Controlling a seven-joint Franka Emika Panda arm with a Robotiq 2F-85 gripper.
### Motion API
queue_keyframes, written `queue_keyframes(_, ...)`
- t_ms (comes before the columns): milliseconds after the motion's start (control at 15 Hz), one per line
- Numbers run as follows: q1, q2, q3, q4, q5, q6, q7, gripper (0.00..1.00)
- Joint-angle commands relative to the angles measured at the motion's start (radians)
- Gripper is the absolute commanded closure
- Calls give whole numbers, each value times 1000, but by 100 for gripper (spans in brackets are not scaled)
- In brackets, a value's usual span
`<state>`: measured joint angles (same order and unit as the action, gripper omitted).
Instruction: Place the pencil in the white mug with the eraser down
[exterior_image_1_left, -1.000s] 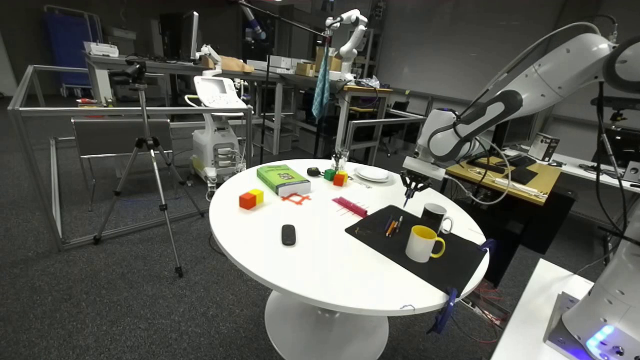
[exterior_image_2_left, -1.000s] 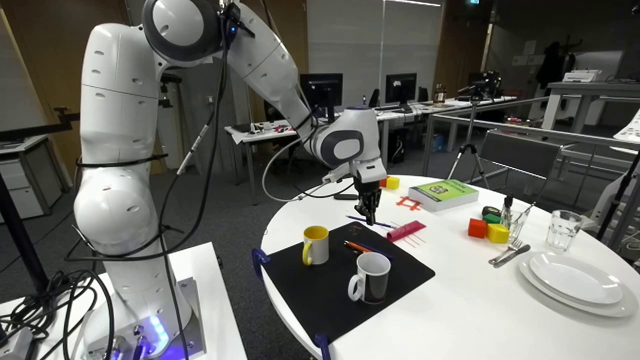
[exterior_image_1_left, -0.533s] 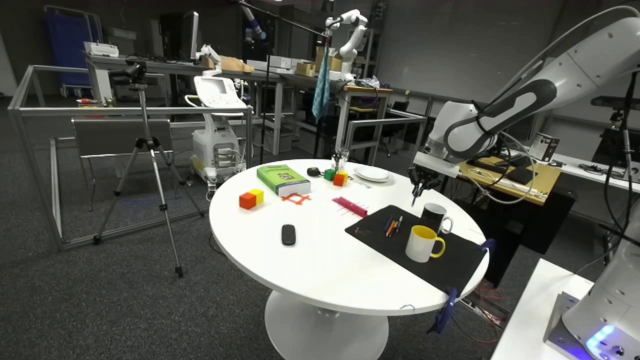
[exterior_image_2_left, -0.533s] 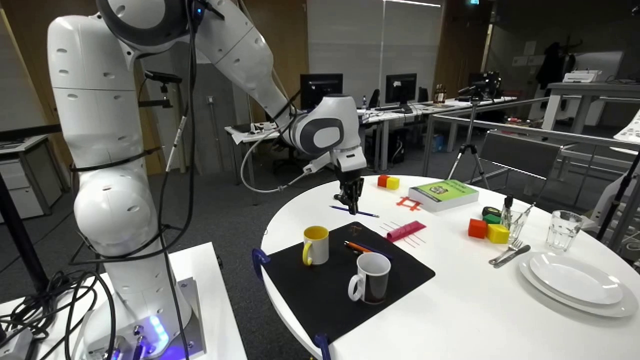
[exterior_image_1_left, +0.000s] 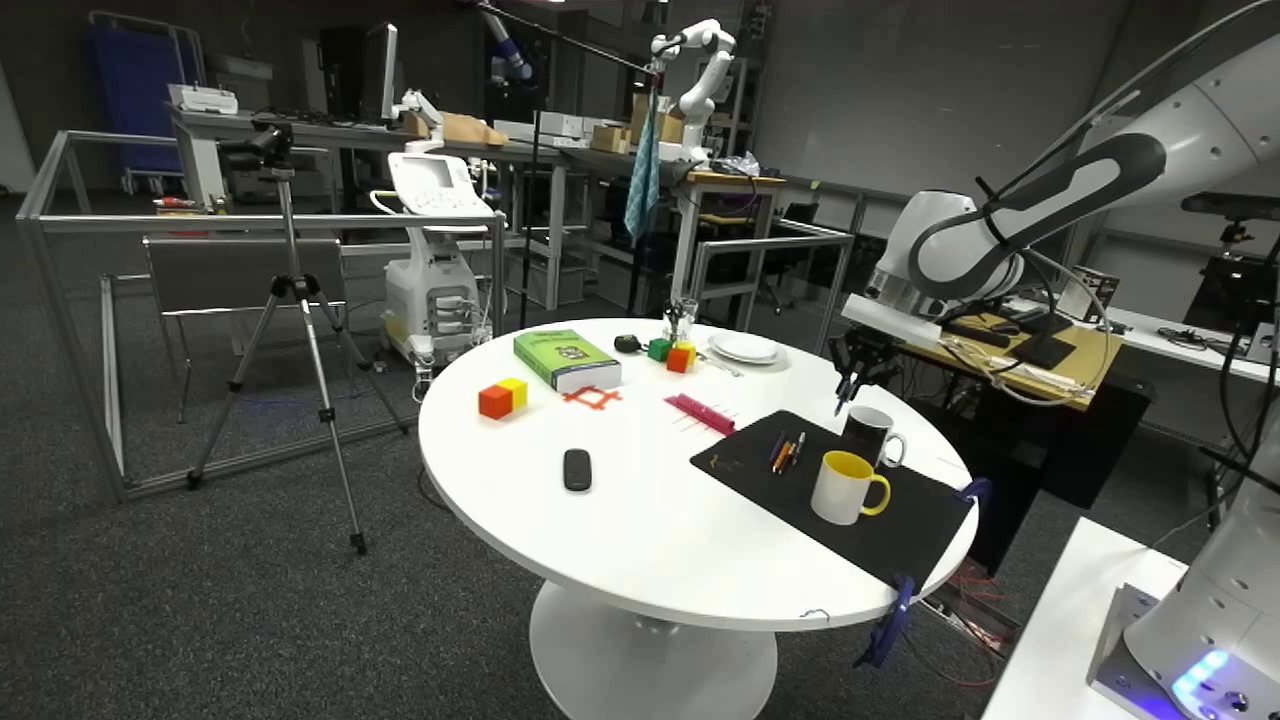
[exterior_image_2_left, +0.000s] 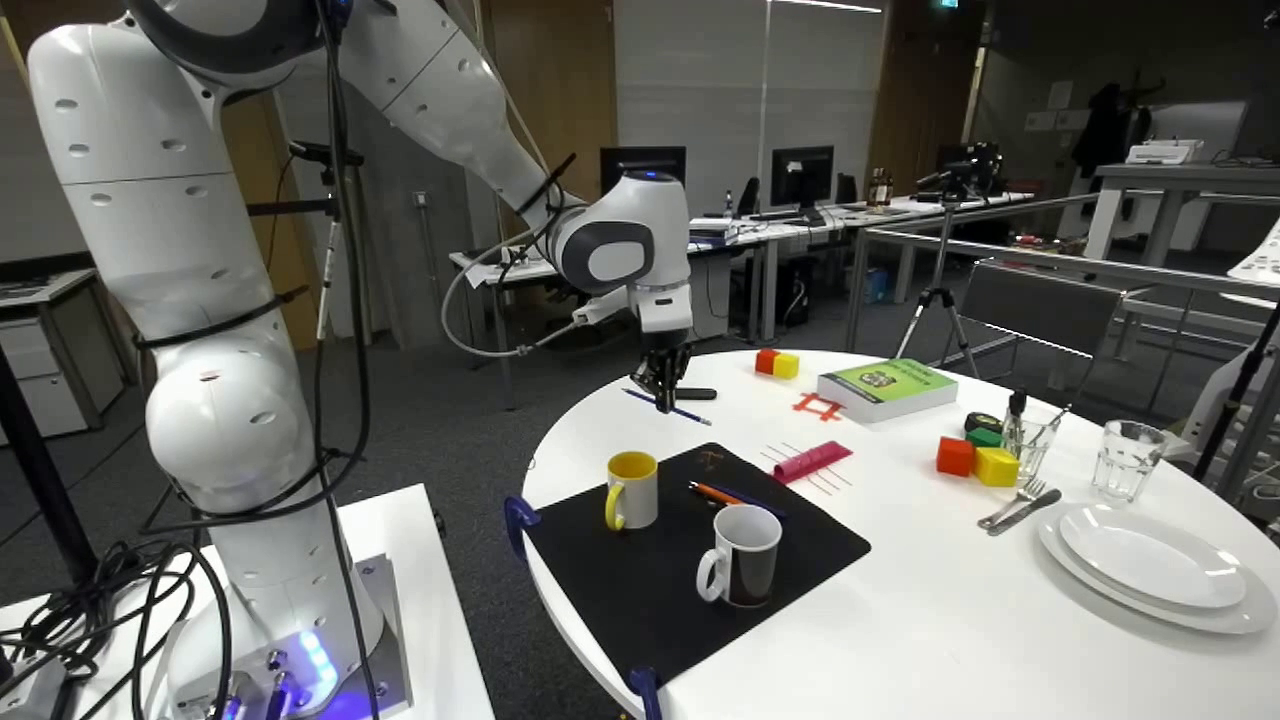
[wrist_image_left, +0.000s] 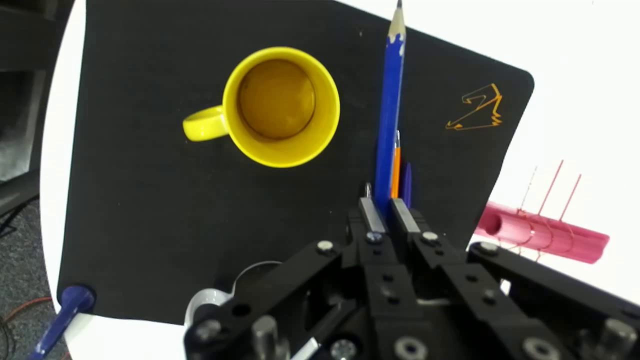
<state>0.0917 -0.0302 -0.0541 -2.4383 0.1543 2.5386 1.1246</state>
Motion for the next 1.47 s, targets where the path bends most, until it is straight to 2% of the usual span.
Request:
queue_keyframes(0,-28,-75,30,-39,133,-80,-51,98)
queue_keyframes(267,-31,-93,29,-45,249,-140,-111,98)
queue_keyframes(800,-67,-79,9,-43,471,-272,-338,98)
queue_keyframes(1400,-128,-60,-14,-39,616,-415,-522,98)
